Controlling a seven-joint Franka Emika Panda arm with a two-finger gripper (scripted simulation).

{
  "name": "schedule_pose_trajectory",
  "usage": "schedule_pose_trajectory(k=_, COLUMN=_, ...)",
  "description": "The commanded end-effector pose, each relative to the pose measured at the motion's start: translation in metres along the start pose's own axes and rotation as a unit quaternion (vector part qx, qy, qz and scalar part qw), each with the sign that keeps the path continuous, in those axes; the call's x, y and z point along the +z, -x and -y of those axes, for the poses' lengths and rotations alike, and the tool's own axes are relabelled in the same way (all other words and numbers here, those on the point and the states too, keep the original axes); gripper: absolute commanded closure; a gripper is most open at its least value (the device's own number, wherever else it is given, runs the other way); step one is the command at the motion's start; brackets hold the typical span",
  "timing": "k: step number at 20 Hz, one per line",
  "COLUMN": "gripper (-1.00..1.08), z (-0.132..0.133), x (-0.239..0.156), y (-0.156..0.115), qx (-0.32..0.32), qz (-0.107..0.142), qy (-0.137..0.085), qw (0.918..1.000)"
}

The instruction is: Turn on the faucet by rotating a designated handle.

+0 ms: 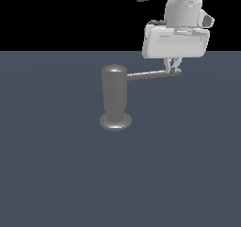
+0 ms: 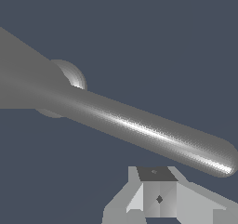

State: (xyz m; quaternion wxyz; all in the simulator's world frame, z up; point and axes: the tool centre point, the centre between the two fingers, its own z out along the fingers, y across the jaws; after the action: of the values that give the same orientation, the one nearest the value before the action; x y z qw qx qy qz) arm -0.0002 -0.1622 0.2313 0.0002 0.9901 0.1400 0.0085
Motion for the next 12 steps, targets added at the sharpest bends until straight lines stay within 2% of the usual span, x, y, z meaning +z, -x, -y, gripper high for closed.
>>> schedule_pose_trajectory(k=1, gripper=1.08, z=-0.009, x=0.007, y=-0.002, qx=0.004, qz=0.005, qy=0.0, qw=1.0)
schedule_pose_trajectory(k=12, gripper=1.08, z=-0.031, x=0.01, y=-0.025, qx=0.008, qz=0.007, qy=-0.001, qw=0.9999)
